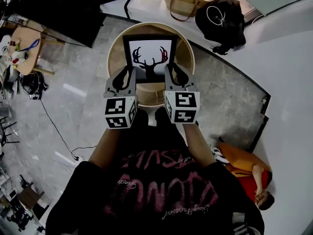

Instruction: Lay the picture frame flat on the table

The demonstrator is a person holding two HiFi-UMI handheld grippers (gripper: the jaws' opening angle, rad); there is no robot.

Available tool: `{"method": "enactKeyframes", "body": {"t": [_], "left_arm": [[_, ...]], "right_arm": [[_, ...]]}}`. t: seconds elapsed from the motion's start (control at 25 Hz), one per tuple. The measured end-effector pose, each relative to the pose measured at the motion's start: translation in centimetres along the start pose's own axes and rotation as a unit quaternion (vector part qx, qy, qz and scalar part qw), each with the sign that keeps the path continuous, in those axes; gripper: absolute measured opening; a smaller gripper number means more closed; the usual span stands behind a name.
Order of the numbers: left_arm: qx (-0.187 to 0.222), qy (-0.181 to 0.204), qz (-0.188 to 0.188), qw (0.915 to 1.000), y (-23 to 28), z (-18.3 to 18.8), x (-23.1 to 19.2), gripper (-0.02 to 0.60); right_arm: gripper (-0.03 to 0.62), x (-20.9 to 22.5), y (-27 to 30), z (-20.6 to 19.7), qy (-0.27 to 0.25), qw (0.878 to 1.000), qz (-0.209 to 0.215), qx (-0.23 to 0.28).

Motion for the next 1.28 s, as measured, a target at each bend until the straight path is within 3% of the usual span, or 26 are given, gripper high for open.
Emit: {"method": "enactKeyframes", "body": {"t": [1.28], "left_arm": [[-0.064,-0.021,0.004,0.9977,2.7,-6.5,1.0,0.072]], "right_arm": [[0.083,1.3,2.8,-6.9,0.029,0.998,0.019,-0.059]]}}
Point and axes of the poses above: the fingertips, and each gripper's own axes: y forward along the fingers, x to its right, z out of its top, the point moved 6 cm from there along -y, backward along the fingers, and after that the axes turned 6 degrees about -x, right-handed, at the moved point
